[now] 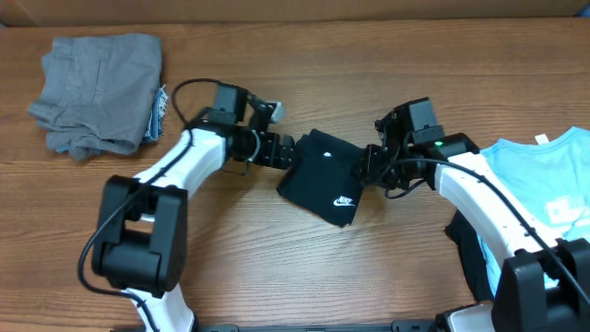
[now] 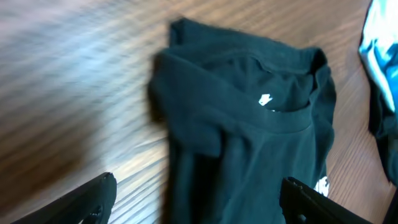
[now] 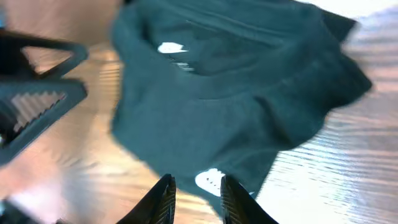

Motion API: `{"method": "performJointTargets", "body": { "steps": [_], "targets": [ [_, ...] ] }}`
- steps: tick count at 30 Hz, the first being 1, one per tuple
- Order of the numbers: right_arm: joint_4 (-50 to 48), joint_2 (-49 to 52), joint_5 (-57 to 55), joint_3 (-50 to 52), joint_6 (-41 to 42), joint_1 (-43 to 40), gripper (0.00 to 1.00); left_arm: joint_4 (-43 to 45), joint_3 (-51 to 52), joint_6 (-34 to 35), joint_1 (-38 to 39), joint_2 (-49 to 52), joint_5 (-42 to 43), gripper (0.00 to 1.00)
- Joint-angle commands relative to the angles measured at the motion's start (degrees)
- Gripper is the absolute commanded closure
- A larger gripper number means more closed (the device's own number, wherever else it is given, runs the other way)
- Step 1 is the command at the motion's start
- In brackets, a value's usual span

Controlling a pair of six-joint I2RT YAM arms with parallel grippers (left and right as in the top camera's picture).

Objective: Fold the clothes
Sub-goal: 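Grasp the black bundle's ends with both grippers and lift it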

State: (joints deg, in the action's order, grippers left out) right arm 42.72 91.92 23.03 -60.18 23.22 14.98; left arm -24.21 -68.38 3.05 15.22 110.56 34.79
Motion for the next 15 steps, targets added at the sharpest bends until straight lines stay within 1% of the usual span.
{"method": "performJointTargets", "body": {
  "steps": [1, 4, 6, 8, 15],
  "targets": [
    [-1.0, 5.0, -7.0, 2.1, 7.3, 0.5, 0.73, 0.2, 0.0, 1.3, 1.6, 4.5, 0.8, 0.14],
    [-2.5, 9.7, -6.9, 2.3, 7.2, 0.5, 0.73, 0.3, 0.0, 1.7, 1.6, 6.5, 0.8, 0.14],
    [-3.5, 12.7, -6.4, 2.3, 6.3, 0.5, 0.77, 0.7, 0.0, 2.0, 1.6, 7.2, 1.5, 0.14],
    [-3.6, 14.3, -6.5, 2.2, 5.8, 0.5, 0.78, 0.9, 0.0, 2.0, 1.9, 7.5, 1.4, 0.14],
    [-3.3, 14.7, -6.5, 2.3, 4.9, -0.2, 0.78, 0.1, 0.0, 2.1, 3.8, 7.5, 1.5, 0.14]
  ]
}}
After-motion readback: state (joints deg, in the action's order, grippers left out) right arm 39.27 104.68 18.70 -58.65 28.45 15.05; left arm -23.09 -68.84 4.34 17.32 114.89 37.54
